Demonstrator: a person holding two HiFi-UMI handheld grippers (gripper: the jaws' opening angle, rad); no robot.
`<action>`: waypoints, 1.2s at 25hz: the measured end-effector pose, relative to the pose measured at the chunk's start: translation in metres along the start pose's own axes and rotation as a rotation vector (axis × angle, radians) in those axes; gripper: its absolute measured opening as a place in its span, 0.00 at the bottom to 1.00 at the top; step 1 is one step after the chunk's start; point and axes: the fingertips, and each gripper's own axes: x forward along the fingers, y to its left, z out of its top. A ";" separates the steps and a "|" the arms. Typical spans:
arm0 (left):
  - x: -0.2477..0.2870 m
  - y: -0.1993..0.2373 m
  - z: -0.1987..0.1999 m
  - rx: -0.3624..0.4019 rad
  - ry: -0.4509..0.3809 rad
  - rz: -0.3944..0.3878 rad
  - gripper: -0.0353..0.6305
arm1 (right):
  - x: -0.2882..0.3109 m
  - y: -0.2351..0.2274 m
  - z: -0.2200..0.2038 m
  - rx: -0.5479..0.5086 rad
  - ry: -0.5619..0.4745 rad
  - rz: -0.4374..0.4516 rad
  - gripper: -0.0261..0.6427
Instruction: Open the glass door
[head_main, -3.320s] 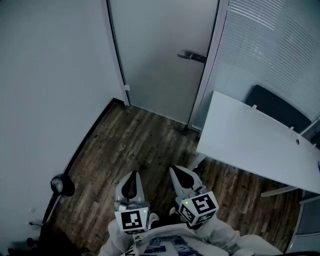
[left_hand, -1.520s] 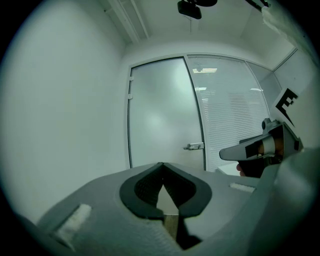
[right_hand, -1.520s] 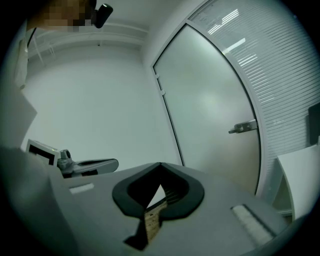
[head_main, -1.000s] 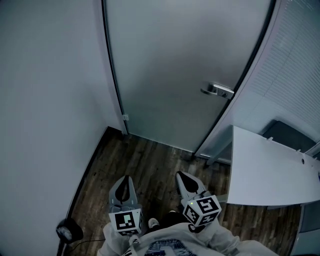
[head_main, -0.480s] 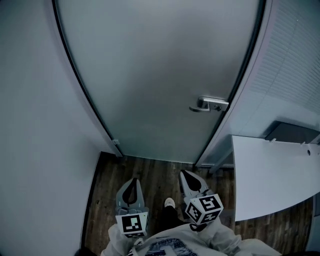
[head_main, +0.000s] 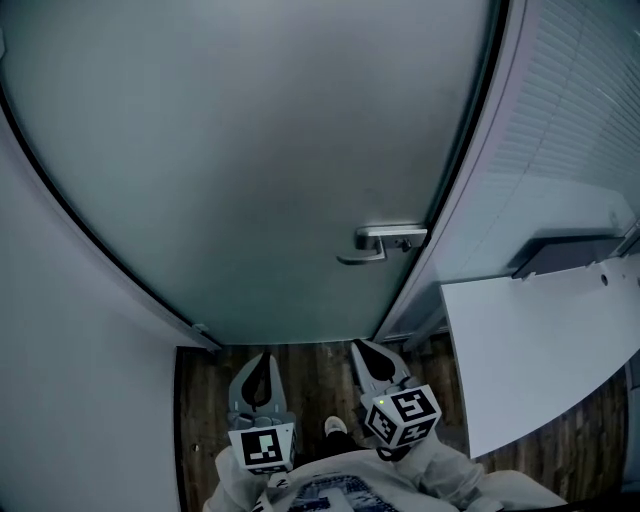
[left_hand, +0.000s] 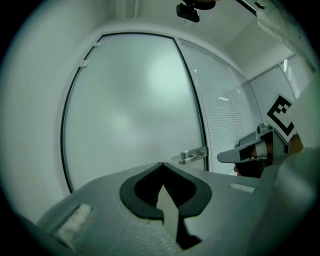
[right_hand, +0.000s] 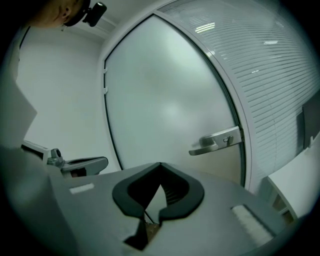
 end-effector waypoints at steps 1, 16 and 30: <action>0.007 -0.001 0.000 -0.003 -0.001 -0.014 0.06 | 0.002 -0.005 0.001 0.005 0.002 -0.013 0.05; 0.077 0.002 0.012 0.002 -0.022 -0.241 0.06 | 0.031 -0.034 0.020 0.113 -0.074 -0.241 0.05; 0.109 0.013 -0.003 0.016 -0.017 -0.279 0.06 | 0.067 -0.079 0.011 0.452 -0.158 -0.229 0.21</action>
